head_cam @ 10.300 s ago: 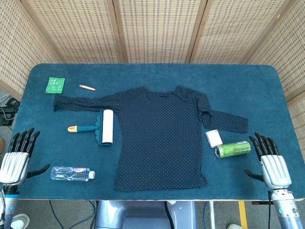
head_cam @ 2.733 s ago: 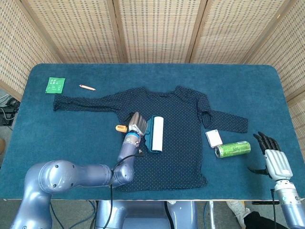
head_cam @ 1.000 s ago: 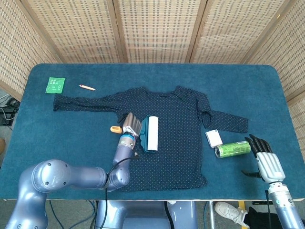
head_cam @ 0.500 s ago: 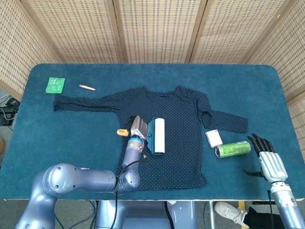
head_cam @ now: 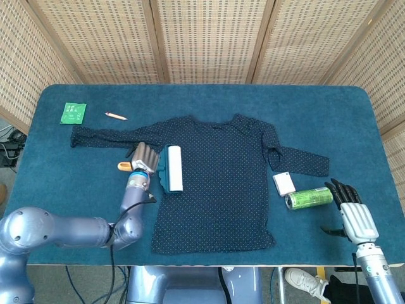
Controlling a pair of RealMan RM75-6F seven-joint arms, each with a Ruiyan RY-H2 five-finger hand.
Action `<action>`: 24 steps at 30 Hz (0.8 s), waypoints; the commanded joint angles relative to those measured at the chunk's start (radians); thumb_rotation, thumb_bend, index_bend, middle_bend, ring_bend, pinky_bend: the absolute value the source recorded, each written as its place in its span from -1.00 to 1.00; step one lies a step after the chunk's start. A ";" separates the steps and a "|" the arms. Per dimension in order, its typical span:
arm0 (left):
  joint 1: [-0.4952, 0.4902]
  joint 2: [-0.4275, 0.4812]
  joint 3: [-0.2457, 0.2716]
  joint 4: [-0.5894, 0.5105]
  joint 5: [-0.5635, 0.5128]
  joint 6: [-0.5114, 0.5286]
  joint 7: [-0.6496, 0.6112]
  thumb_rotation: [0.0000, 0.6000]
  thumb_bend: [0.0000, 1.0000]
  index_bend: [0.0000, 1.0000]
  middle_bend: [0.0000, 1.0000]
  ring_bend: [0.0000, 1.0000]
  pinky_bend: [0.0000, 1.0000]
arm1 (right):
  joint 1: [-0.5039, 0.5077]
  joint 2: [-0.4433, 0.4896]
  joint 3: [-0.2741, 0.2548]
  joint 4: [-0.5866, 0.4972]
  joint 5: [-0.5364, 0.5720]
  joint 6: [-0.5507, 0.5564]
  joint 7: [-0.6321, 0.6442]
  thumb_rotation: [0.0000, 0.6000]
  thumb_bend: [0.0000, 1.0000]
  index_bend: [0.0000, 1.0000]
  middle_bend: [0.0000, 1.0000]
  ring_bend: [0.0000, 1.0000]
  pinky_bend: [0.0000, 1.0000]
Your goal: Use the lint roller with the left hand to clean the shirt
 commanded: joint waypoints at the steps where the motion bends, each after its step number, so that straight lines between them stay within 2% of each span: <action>1: 0.068 0.066 0.043 -0.030 0.085 -0.041 -0.093 1.00 1.00 0.80 0.70 0.34 0.11 | -0.002 -0.001 -0.002 -0.007 -0.008 0.008 -0.013 1.00 -0.89 -1.00 -1.00 -1.00 -1.00; 3: 0.091 0.087 0.060 -0.032 0.137 -0.053 -0.131 1.00 1.00 0.76 0.64 0.29 0.06 | -0.003 -0.001 -0.003 -0.010 -0.011 0.012 -0.022 1.00 -0.89 -1.00 -1.00 -1.00 -1.00; 6: 0.133 0.114 0.084 -0.029 0.245 -0.077 -0.214 1.00 0.99 0.66 0.40 0.13 -0.05 | -0.005 -0.003 -0.005 -0.016 -0.014 0.018 -0.037 1.00 -0.89 -1.00 -1.00 -1.00 -1.00; 9: 0.163 0.127 0.104 -0.025 0.322 -0.088 -0.271 1.00 0.83 0.52 0.20 -0.02 -0.14 | -0.006 -0.005 -0.006 -0.021 -0.017 0.025 -0.049 1.00 -0.89 -1.00 -1.00 -1.00 -1.00; 12: 0.185 0.140 0.124 -0.030 0.383 -0.081 -0.305 1.00 0.37 0.25 -0.03 -0.24 -0.28 | -0.008 -0.006 -0.007 -0.024 -0.019 0.029 -0.058 1.00 -0.89 -1.00 -1.00 -1.00 -1.00; 14: 0.201 0.153 0.141 -0.039 0.421 -0.067 -0.322 1.00 -0.05 -0.05 -0.41 -0.56 -0.52 | -0.009 -0.007 -0.007 -0.026 -0.020 0.031 -0.061 1.00 -0.89 -1.00 -1.00 -1.00 -1.00; 16: 0.226 0.172 0.157 -0.050 0.438 -0.056 -0.350 1.00 -0.34 -0.32 -0.79 -0.84 -0.77 | -0.010 -0.007 -0.008 -0.028 -0.022 0.035 -0.064 1.00 -0.89 -1.00 -1.00 -1.00 -1.00; 17: 0.232 0.177 0.159 -0.051 0.442 -0.057 -0.358 1.00 -0.42 -0.45 -0.89 -0.92 -0.86 | -0.010 -0.006 -0.008 -0.029 -0.022 0.036 -0.064 1.00 -0.89 -1.00 -1.00 -1.00 -1.00; 18: 0.239 0.182 0.161 -0.052 0.446 -0.059 -0.371 1.00 -0.53 -0.68 -0.99 -0.99 -0.96 | -0.011 -0.006 -0.008 -0.030 -0.024 0.037 -0.066 1.00 -0.89 -1.00 -1.00 -1.00 -1.00; 20: 0.254 0.190 0.162 -0.051 0.460 -0.063 -0.400 1.00 -0.61 -0.94 -1.00 -1.00 -1.00 | -0.011 -0.006 -0.010 -0.033 -0.029 0.041 -0.069 1.00 -0.89 -1.00 -1.00 -1.00 -1.00; 24: 0.299 0.209 0.161 -0.051 0.529 -0.051 -0.488 1.00 -0.63 -1.00 -1.00 -1.00 -1.00 | -0.013 -0.005 -0.013 -0.040 -0.041 0.052 -0.073 1.00 -0.89 -1.00 -1.00 -1.00 -1.00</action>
